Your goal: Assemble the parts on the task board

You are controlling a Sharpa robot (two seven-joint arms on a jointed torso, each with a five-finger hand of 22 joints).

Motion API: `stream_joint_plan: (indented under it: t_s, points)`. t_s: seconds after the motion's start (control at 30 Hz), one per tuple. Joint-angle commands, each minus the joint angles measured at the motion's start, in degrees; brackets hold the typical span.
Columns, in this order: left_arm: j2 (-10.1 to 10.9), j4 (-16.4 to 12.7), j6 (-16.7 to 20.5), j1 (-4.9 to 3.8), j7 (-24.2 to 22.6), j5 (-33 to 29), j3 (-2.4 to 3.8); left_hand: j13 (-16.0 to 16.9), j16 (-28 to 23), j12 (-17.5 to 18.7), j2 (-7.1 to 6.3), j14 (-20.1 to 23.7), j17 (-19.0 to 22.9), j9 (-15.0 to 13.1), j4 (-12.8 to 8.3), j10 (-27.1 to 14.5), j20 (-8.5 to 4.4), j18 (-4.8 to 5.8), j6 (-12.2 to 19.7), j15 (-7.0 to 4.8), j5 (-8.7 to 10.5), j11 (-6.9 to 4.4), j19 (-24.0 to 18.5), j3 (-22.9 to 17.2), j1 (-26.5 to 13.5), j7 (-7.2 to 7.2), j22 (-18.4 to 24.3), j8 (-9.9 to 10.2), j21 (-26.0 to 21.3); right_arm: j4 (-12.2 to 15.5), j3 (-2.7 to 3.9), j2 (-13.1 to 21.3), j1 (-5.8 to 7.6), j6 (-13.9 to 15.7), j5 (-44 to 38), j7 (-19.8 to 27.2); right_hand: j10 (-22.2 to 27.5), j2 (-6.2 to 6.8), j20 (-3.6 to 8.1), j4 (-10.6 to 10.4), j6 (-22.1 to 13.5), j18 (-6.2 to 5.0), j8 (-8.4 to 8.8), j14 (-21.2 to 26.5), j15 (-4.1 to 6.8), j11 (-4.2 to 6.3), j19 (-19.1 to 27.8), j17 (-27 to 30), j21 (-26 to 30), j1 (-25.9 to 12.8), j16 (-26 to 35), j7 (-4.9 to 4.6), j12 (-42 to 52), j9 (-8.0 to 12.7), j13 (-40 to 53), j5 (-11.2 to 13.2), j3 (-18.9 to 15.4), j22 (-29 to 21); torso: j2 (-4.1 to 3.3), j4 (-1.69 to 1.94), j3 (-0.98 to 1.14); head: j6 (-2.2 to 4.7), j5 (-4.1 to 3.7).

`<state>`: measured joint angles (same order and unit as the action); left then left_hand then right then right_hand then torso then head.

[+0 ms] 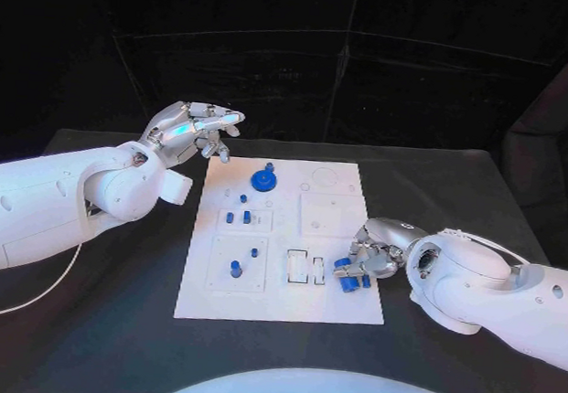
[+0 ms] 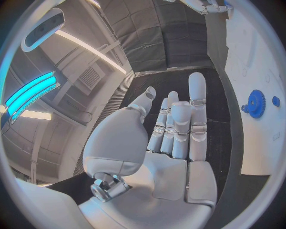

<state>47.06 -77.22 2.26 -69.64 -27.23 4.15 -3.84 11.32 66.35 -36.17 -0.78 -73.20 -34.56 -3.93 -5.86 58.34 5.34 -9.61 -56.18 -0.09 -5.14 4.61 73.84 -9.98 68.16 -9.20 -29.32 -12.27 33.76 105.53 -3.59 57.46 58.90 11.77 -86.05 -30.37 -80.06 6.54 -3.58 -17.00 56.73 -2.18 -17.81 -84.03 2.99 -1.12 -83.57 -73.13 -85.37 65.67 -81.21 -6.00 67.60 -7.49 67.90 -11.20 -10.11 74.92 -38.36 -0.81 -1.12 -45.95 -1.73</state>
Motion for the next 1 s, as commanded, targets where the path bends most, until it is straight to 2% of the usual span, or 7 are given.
stream_joint_plan:
  t_s: [0.03, 0.17, 0.27, 0.43, 0.57, 0.67, 1.0]
  points:
    - [0.0, -0.1, -1.3, -0.09, 0.2, 0.2, 0.01, 0.1, -0.1, -0.3, 0.39, 0.4, 0.0, 0.1, 0.0, -0.5, 0.23, -0.77, 0.5, 0.01, -0.03, -0.05, 0.3, 0.3, 0.3, 0.03, 0.0, -0.4, -0.3, 0.0, -0.24, -0.1, -0.29, -2.6, -1.4, -1.3, 0.1, -0.07, -0.15, 0.0, -0.4, 0.31, -0.31, -3.1, -0.27, -0.10, -1.2, -0.1, -0.2, -0.7, -0.4, 0.16, 0.0, 0.1, 0.1, 0.3, -0.3, 8.1, 0.00, -0.05, 0.00, -0.07, -0.02]
    - [0.1, -0.1, -1.4, -0.09, 0.3, 0.2, 0.01, 0.1, 0.0, -0.4, 0.50, 0.4, 0.0, 0.0, 0.0, -0.8, 0.25, -0.77, 0.5, 0.04, -0.06, -0.03, 0.3, 0.3, 0.4, 0.02, 0.1, -0.4, -0.4, 0.1, -0.24, -0.2, -0.33, -3.4, -1.6, -1.5, 0.0, -0.47, -0.14, 0.1, 0.0, 0.38, -0.80, -3.2, -0.22, 0.01, -1.4, -0.6, -0.4, -0.8, -0.6, 0.31, 0.2, -0.1, 0.5, 0.3, 0.2, 8.4, -0.01, -0.04, 0.01, -0.15, -0.01]
    - [0.1, -0.1, -1.5, -0.09, 0.4, 0.2, 0.00, 0.1, 0.0, -0.4, 0.53, 0.4, 0.0, 0.0, 0.0, -0.8, 0.26, -0.77, 0.6, 0.05, -0.07, -0.03, 0.3, 0.3, 0.4, 0.02, 0.1, -0.4, -0.4, 0.2, -0.24, -0.4, -0.37, -3.5, -2.0, -1.7, -0.1, -1.42, -0.05, 0.4, 0.4, 0.45, -1.37, -3.2, -0.09, 0.18, -1.6, -1.0, -0.5, 1.2, -0.8, 0.51, 0.3, -0.2, 0.9, -0.9, 0.9, 8.6, -0.01, -0.05, -0.01, -0.12, -0.01]
    - [0.2, -0.2, -1.6, -0.09, 0.5, 0.2, 0.00, 0.2, 0.0, -0.5, 0.64, 0.4, 0.1, 0.0, -0.1, -1.0, 0.27, -0.78, 0.6, 0.05, -0.09, -0.03, 0.3, 0.3, 0.7, 0.01, 0.1, -0.5, -0.4, 0.4, -0.24, -0.5, -0.47, -1.9, -2.7, -2.4, -0.5, -3.48, 0.23, 1.9, 1.4, 0.54, -2.41, -3.3, 0.25, 0.59, -1.8, -1.4, -0.8, 5.8, -1.1, 0.95, 0.8, -0.6, 1.8, -5.8, 2.1, 9.0, 0.04, -0.03, 0.02, -0.12, 0.05]
    - [0.2, -0.2, -1.7, -0.09, 0.6, 0.2, 0.00, 0.2, 0.0, -0.5, 0.68, 0.4, 0.1, 0.0, -0.1, -1.0, 0.28, -0.78, 0.6, 0.05, -0.10, -0.03, 0.3, 0.3, 0.8, 0.01, 0.1, -0.5, -0.4, 0.7, -0.23, -0.5, -0.51, 0.5, -2.8, -3.1, -1.0, -4.85, 0.53, 2.5, 2.4, 0.65, -3.23, -3.3, 0.57, 0.98, -2.2, -1.9, -1.1, 7.6, -1.3, 1.36, 1.4, -1.2, 2.8, -10.1, 2.3, 9.5, 0.02, -0.03, 0.00, -0.13, 0.09]
    - [0.2, -0.2, -1.5, -0.09, 0.5, 0.2, 0.00, 0.2, 0.0, -0.6, 0.74, 0.4, 0.1, 0.0, -0.2, -1.1, 0.28, -0.79, 0.7, 0.05, -0.11, -0.03, 0.3, 0.3, 0.9, 0.01, 0.1, -0.6, -0.4, 1.2, -0.22, -0.4, -0.52, 4.1, -0.8, -3.0, -1.1, -5.25, 0.67, 1.8, 2.5, 0.70, -3.38, -3.3, 0.66, 1.07, -2.3, -2.0, -1.2, 6.9, -1.3, 1.45, 1.2, -1.4, 2.9, -12.5, 1.6, 9.6, 0.08, 0.04, -0.01, -0.06, 0.11]
    - [0.1, -0.2, -1.4, -0.09, 0.4, 0.2, -0.01, 0.2, 0.0, -0.7, 0.84, 0.5, 0.2, 0.0, -0.3, -1.3, 0.29, -0.79, 0.7, 0.05, -0.13, -0.02, 0.3, 0.3, 1.1, -0.01, 0.2, -0.6, -0.4, 3.0, -0.19, -0.2, -0.50, 11.5, 7.0, -2.7, -1.4, -5.90, 0.83, 0.7, 3.2, 0.72, -3.87, -3.4, 0.86, 1.34, -2.3, -2.3, -1.2, 6.3, -1.5, 1.79, 1.4, -1.9, 3.4, -14.6, 0.7, 9.8, 0.03, 0.10, -0.08, 0.17, 0.39]
